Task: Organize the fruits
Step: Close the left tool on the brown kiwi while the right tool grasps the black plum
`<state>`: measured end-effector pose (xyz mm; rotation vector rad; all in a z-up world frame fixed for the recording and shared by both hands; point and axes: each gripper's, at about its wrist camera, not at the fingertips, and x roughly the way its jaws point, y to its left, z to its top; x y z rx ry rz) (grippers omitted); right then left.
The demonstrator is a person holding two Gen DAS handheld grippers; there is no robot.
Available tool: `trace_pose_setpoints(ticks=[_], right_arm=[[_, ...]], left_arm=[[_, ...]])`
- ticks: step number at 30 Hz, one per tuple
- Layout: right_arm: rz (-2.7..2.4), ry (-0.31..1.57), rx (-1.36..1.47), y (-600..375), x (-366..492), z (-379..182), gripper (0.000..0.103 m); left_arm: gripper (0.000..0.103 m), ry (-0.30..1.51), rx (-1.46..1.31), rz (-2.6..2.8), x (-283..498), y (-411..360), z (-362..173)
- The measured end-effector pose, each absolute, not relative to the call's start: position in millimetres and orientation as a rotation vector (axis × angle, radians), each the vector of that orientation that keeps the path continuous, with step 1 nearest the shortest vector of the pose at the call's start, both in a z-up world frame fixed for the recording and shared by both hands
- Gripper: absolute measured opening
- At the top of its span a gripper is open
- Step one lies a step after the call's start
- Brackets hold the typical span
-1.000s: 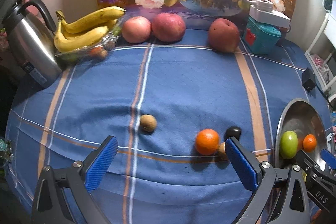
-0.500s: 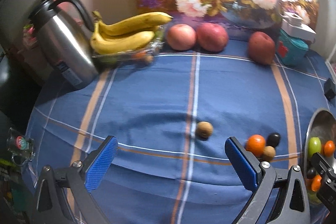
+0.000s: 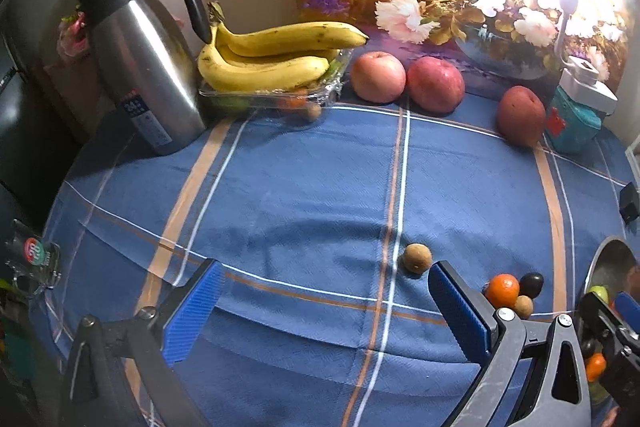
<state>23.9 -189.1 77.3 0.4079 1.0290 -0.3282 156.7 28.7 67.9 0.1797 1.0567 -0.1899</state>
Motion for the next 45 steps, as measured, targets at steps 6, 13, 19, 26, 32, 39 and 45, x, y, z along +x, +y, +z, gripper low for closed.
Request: trace_pose_setpoints(ticks=[6, 13, 19, 26, 32, 39, 45], right_arm=[[-0.313, 1.014, 0.444, -187.4, 36.6, 73.4, 0.090], [-0.324, 1.018, 0.467, -193.8, 47.6, 59.7, 0.088], [-0.328, 1.049, 0.484, -198.4, 56.7, 38.7, 0.078], [-0.310, 1.062, 0.535, -202.2, 63.5, 18.0, 0.063], [-0.296, 1.071, 0.566, -203.1, 66.4, 7.3, 0.052], [-0.278, 1.063, 0.584, -202.4, 64.4, 9.1, 0.044], [-0.262, 1.063, 0.582, -199.3, 66.3, 10.0, 0.041]], left_arm=[[0.103, 1.085, 0.136, -0.235, 166.5, 18.9, 56.9], [0.101, 1.124, 0.124, -0.289, 178.6, 5.5, 35.4], [0.088, 1.156, 0.107, -0.333, 185.9, -3.9, 16.1], [0.073, 1.199, 0.093, -0.364, 189.1, -16.4, -4.3], [0.057, 1.211, 0.090, -0.379, 191.5, -25.4, -11.9], [0.038, 1.212, 0.091, -0.381, 192.6, -27.1, -14.2], [0.027, 1.210, 0.095, -0.398, 189.6, -27.3, -9.9]])
